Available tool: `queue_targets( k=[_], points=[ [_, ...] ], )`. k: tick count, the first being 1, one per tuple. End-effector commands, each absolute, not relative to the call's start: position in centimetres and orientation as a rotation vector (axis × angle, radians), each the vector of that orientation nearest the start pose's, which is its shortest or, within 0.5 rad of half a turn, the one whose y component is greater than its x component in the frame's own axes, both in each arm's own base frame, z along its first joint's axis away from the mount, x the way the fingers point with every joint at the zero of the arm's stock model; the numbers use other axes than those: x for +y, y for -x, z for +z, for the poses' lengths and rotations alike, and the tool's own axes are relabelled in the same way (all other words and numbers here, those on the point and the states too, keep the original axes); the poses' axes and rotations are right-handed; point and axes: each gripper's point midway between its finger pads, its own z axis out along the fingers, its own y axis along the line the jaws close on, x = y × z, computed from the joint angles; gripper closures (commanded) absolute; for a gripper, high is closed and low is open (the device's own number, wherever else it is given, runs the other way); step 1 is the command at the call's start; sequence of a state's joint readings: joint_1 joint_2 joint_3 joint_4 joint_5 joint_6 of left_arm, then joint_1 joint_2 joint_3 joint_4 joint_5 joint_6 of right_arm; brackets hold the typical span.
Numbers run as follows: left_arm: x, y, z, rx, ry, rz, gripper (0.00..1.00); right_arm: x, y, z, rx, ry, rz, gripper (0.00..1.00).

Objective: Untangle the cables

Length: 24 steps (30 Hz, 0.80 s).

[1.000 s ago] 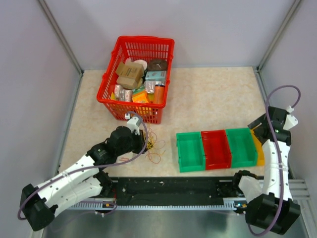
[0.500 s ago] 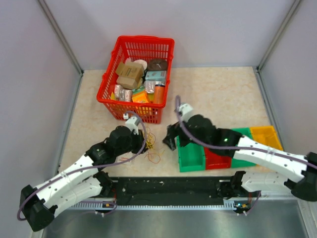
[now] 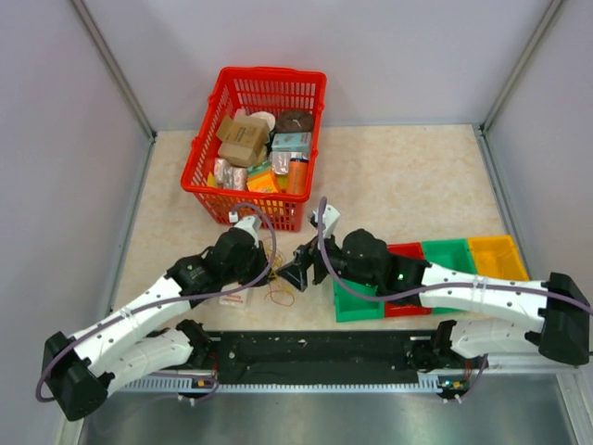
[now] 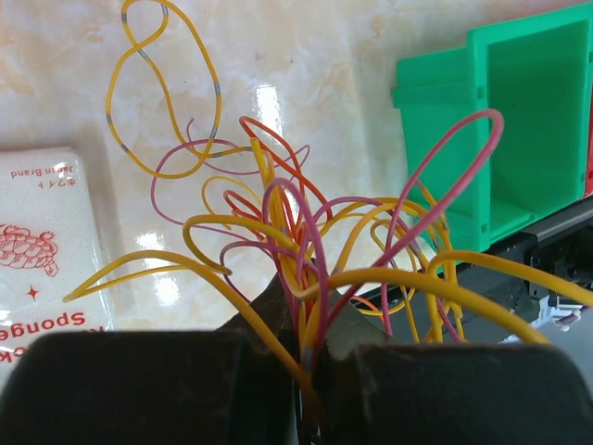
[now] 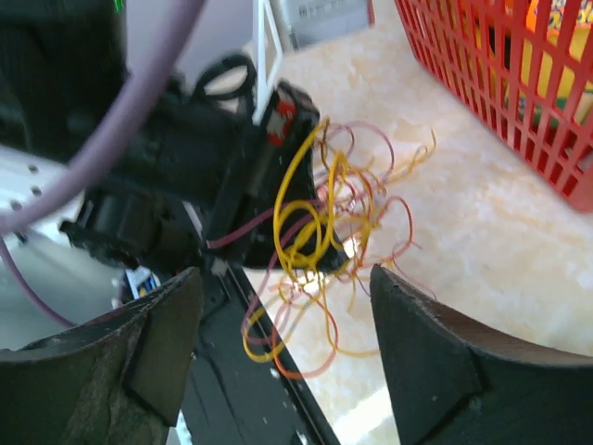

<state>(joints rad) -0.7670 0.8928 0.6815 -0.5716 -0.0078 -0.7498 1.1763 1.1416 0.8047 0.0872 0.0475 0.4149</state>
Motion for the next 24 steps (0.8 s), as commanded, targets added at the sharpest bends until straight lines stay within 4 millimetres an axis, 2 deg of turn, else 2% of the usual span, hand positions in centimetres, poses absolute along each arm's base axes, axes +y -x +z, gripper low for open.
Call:
queue_targets(
  k=[1,7,10,12,15,16,18,21,23,24],
  points=[
    [-20.0,-17.7,14.8,2.414,0.018,-0.715,0.91,39.7,-16.0,28.4,1.691,0.580,1.144,0.34],
    [-20.2,-17.6,15.4,2.383,-0.007,-0.750,0.87,41.7,-16.4,26.3,1.733,0.599,1.150,0.43],
    [-20.2,-17.5,15.3,2.382,-0.017,-0.748,0.85,41.6,-17.3,26.0,1.755,0.554,1.104,0.60],
    [-20.0,-17.5,15.1,2.383,-0.021,-0.741,0.84,40.8,-18.0,26.2,1.765,0.517,1.052,0.71],
    [-19.9,-17.5,14.7,2.380,-0.021,-0.733,0.81,39.1,-18.6,26.4,1.779,0.464,0.994,0.97],
    [-19.8,-17.4,14.4,2.384,-0.024,-0.727,0.73,38.6,-18.7,26.4,1.794,0.444,0.973,1.00],
    [-19.7,-17.2,14.0,2.384,-0.029,-0.729,0.52,37.4,-19.0,26.5,1.809,0.401,0.943,1.00],
    [-19.7,-16.9,14.5,2.344,-0.056,-0.774,0.35,36.5,-18.4,27.5,1.791,0.385,0.985,1.00],
    [-20.6,-16.0,16.7,2.244,-0.143,-0.902,0.29,36.7,-17.8,27.8,1.780,0.418,1.025,1.00],
    [-20.9,-15.6,17.8,2.188,-0.191,-0.954,0.21,37.1,-17.3,27.8,1.768,0.460,1.052,1.00]
  ],
)
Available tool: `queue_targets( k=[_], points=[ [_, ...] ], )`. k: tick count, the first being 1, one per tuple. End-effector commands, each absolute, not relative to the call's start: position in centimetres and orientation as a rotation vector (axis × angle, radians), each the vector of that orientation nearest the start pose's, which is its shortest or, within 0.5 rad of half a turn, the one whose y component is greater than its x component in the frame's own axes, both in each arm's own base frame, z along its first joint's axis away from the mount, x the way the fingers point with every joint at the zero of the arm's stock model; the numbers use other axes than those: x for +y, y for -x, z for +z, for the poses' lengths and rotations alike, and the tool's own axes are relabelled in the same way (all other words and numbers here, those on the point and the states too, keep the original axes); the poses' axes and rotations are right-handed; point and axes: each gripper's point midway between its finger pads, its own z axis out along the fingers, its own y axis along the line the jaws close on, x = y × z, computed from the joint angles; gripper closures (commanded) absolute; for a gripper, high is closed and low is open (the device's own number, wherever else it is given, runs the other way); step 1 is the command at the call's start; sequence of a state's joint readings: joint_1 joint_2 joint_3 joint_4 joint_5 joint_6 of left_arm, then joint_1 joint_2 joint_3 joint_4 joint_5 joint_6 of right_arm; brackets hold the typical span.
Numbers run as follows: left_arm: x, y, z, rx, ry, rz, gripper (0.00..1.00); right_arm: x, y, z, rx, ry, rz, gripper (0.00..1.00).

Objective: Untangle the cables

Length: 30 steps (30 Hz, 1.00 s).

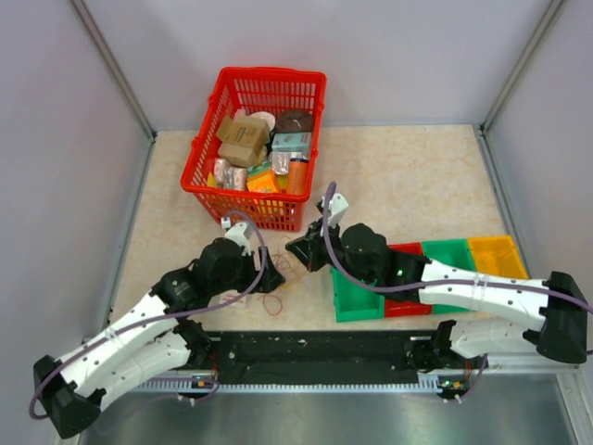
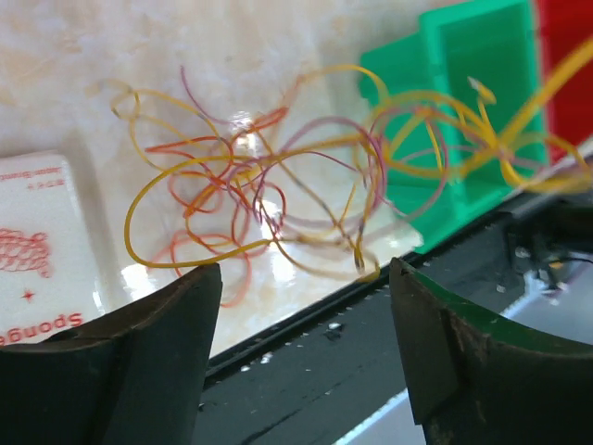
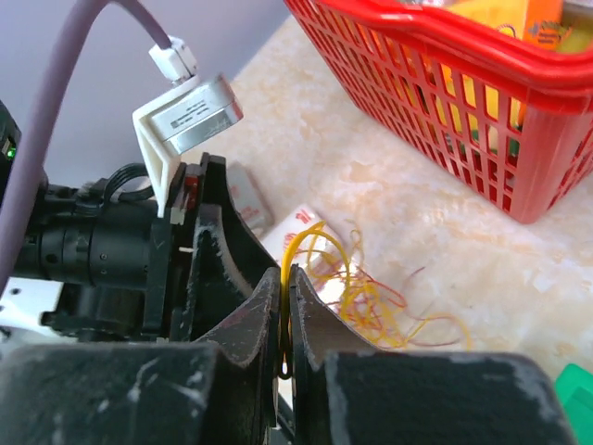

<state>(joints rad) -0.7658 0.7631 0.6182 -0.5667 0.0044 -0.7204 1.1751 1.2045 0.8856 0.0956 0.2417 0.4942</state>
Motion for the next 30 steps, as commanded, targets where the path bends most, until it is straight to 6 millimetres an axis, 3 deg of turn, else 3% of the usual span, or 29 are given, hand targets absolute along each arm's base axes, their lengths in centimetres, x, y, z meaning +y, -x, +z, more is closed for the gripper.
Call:
queue_targets(
  k=[1,3,5,8,11,16,19,21,26,30],
  points=[
    [-20.9,-15.3,19.0,2.126,-0.224,-0.989,0.16,37.5,-16.8,27.7,1.760,0.509,1.070,1.00],
    [-20.4,-15.0,21.4,2.023,-0.261,-1.006,0.11,37.9,-16.4,27.5,1.751,0.582,1.087,1.00],
    [-19.2,-15.2,23.1,1.967,-0.248,-0.957,0.17,38.0,-16.5,27.9,1.745,0.591,1.097,1.00],
    [-17.7,-16.2,24.8,1.922,-0.218,-0.854,0.25,38.0,-16.3,31.0,1.683,0.586,1.202,1.00],
    [-18.1,-17.4,25.6,1.885,-0.233,-0.819,0.19,38.6,-15.9,33.3,1.666,0.603,1.264,1.00],
    [-19.9,-19.8,24.4,1.878,-0.178,-0.825,0.19,39.2,-14.4,37.5,1.609,0.610,1.392,1.00],
    [-20.6,-21.3,22.8,1.909,-0.086,-0.826,0.30,38.8,-13.5,40.2,1.558,0.597,1.474,1.00],
    [-20.4,-21.9,21.1,1.951,-0.021,-0.799,0.32,38.3,-13.2,42.2,1.531,0.577,1.496,1.00],
    [-20.8,-21.6,17.3,2.024,0.031,-0.821,0.32,36.4,-12.1,48.6,1.396,0.557,1.543,1.00],
    [-20.1,-20.6,16.3,2.034,0.035,-0.825,0.28,33.5,-13.0,52.8,1.353,0.495,1.419,1.00]
  ],
)
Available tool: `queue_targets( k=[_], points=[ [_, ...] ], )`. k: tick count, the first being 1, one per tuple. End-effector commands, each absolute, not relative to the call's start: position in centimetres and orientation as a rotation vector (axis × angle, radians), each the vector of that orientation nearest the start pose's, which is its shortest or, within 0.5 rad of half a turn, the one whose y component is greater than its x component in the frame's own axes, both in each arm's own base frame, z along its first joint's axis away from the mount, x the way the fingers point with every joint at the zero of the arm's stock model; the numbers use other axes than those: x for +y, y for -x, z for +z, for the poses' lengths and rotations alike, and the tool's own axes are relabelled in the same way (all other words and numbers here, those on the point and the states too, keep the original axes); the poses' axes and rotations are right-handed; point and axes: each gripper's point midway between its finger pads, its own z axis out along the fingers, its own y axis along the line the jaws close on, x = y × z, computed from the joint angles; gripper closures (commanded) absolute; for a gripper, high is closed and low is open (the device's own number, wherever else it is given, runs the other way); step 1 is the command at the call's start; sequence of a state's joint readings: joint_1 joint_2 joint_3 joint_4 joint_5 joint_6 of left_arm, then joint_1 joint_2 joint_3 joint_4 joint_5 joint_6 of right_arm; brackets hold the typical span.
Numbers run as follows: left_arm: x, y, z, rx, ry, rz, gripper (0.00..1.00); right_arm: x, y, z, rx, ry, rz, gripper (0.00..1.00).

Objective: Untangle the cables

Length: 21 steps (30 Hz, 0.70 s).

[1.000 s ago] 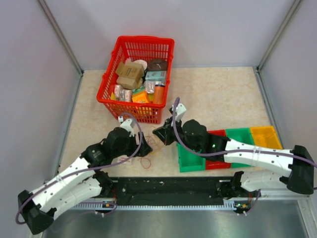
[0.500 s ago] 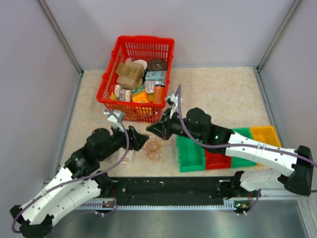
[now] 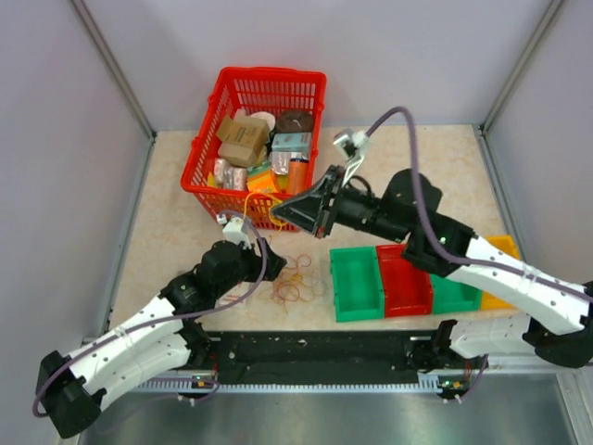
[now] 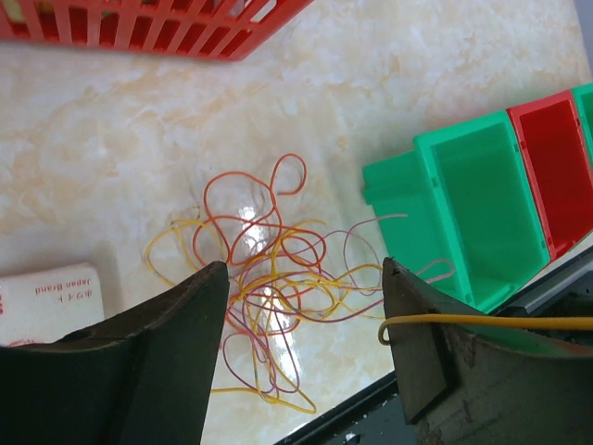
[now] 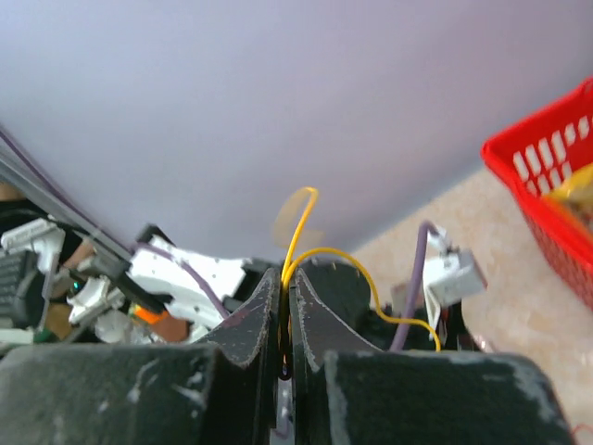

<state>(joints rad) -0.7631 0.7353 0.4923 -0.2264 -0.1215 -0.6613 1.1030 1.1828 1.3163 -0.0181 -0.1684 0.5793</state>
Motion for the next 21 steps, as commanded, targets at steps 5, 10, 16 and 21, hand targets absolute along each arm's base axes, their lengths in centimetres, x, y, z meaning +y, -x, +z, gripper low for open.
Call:
queue_targets(
  k=[5,10,16,21],
  points=[
    [-19.1,-19.2,15.0,2.038,0.011,-0.836,0.14,31.0,-12.6,58.4,1.233,0.490,1.362,1.00],
    [-20.1,-17.9,15.3,2.024,-0.056,-0.934,0.09,30.5,-11.7,63.2,1.123,0.517,1.386,1.00],
    [-19.7,-17.7,16.6,1.974,-0.071,-0.944,0.08,29.0,-11.2,69.0,0.986,0.502,1.361,1.00],
    [-19.2,-18.3,14.8,2.065,-0.046,-0.848,0.14,26.0,-10.8,74.1,0.833,0.429,1.311,1.00]
  ],
)
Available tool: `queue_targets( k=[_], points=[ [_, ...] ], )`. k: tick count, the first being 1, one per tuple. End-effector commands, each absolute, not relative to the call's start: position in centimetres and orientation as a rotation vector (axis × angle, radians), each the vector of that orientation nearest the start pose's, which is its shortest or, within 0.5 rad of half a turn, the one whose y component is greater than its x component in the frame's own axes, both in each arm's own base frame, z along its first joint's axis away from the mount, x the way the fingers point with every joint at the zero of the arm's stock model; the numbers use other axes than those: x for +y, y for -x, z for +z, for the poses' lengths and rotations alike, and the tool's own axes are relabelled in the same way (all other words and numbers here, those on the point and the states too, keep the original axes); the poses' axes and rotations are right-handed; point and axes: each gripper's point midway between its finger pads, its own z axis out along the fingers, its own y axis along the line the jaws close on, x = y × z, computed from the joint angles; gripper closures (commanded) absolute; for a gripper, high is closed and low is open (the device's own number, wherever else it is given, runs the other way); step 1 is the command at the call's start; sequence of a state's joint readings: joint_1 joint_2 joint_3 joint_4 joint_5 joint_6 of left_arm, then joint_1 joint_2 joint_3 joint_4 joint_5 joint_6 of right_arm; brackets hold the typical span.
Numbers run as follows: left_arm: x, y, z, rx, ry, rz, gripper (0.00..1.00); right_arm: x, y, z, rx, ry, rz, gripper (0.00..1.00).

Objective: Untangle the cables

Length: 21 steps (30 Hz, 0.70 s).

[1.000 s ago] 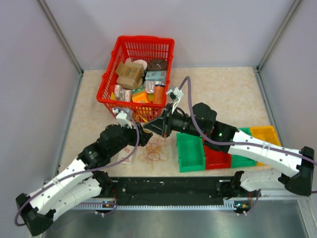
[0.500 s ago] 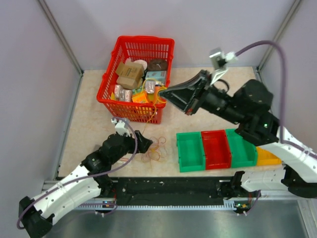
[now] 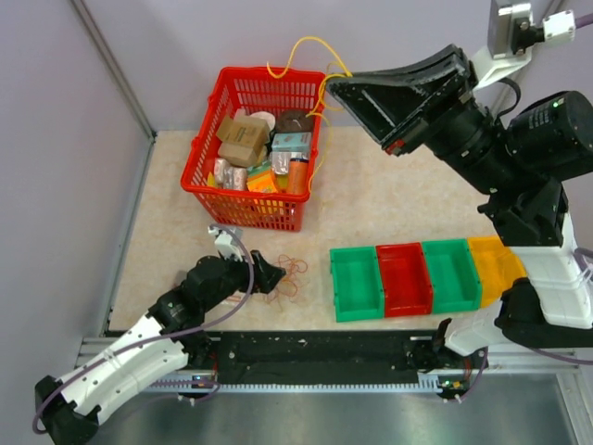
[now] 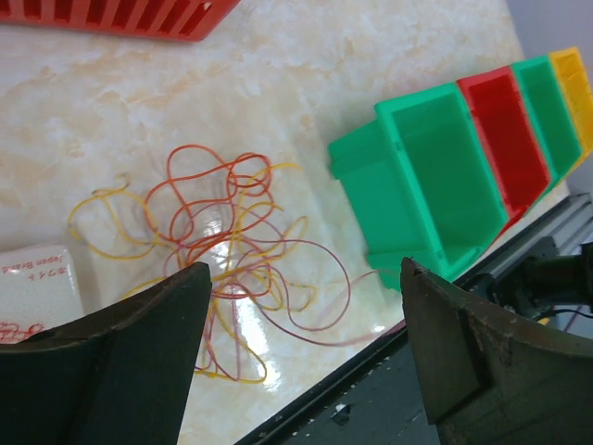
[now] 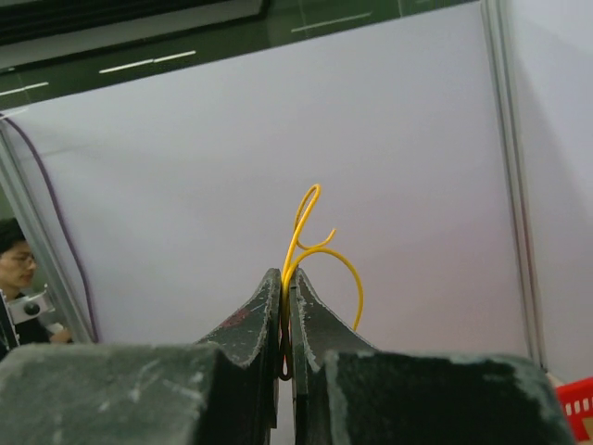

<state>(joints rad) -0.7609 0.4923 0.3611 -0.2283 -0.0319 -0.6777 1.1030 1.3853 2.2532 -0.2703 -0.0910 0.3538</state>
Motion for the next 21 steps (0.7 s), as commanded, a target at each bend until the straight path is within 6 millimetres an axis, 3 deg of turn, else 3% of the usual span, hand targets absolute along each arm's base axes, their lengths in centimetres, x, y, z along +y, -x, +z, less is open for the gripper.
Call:
queue_targets(
  k=[1,5,8,12,15,17,21],
  points=[
    [-19.4,-18.2,14.4,2.078,-0.056,-0.851,0.16,25.5,-10.9,74.8,0.813,0.406,1.298,1.00],
    [-20.4,-18.2,14.2,2.074,-0.080,-0.901,0.17,24.0,-11.2,76.4,0.747,0.356,1.246,1.00],
    [-20.5,-18.1,14.5,2.073,-0.086,-0.909,0.17,22.5,-13.6,75.9,0.795,0.275,1.092,1.00],
    [-20.4,-18.0,15.2,2.066,-0.092,-0.911,0.16,20.5,-19.9,70.9,1.002,0.143,0.693,1.00],
    [-20.2,-17.8,15.8,2.061,-0.103,-0.908,0.16,17.1,-23.9,66.0,1.177,0.028,0.343,1.00],
    [-20.1,-17.8,16.0,2.061,-0.106,-0.901,0.16,14.7,-25.1,63.8,1.239,-0.007,0.171,1.00],
    [-20.1,-17.8,16.1,2.064,-0.114,-0.896,0.15,9.6,-25.4,61.1,1.307,-0.084,-0.025,1.00]
  ],
)
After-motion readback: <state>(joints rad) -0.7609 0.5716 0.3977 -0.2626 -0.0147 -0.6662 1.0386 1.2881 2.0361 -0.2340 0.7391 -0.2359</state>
